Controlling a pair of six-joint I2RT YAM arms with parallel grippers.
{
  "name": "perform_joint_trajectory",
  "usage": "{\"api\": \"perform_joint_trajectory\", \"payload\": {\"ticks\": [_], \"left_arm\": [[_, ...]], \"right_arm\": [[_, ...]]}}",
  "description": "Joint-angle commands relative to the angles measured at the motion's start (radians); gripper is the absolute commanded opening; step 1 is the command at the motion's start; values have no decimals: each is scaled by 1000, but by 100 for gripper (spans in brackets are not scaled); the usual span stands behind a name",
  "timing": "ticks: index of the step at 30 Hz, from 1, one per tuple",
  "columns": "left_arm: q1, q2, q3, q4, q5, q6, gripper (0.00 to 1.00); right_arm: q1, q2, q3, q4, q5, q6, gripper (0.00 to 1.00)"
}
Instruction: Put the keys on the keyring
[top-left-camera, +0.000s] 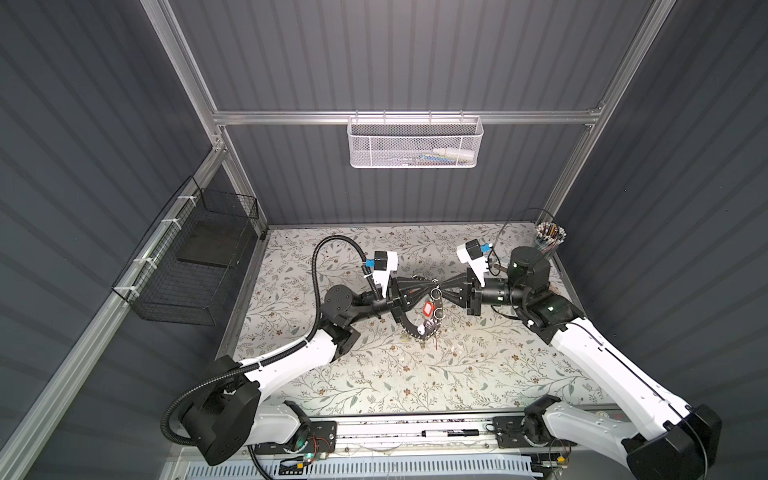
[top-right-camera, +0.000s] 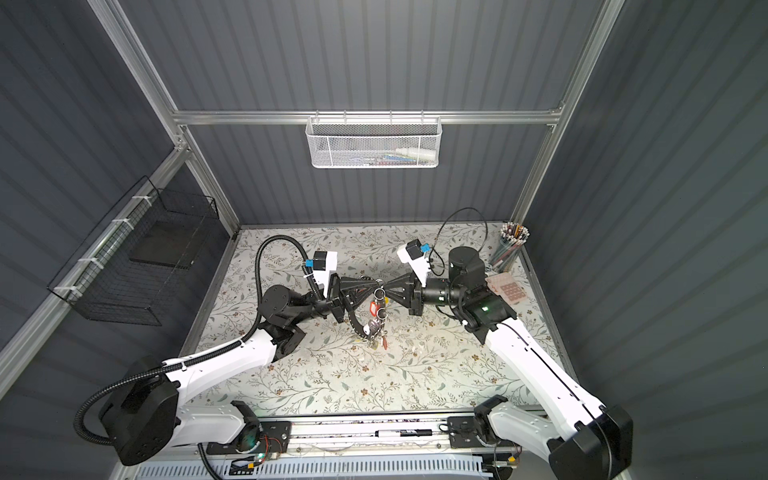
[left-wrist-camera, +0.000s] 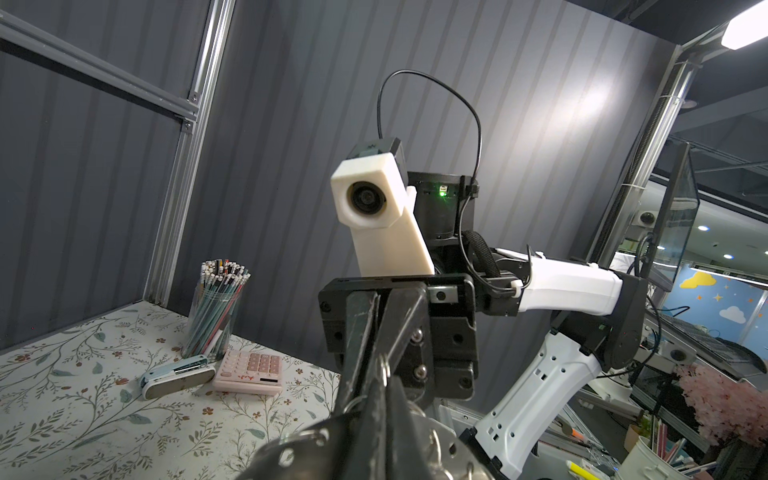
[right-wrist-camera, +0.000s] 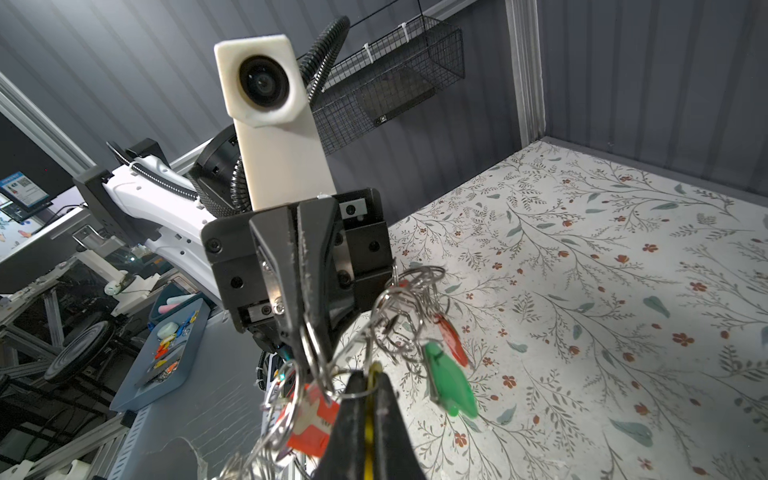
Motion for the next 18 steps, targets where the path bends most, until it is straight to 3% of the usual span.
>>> {"api": "perform_joint_trajectory", "payload": {"ticks": [1, 6, 18], "left_arm": [[-25, 19, 15, 56, 12, -3, 0], [-22, 0, -16, -6, -26, 58, 0], [-14, 50, -10, 25, -6, 41, 0]], "right_arm": [[55, 18, 24, -90, -18, -52, 10], [30, -27, -11, -65, 41, -32, 19], [-35, -188, -79, -197, 358, 31, 29]]}}
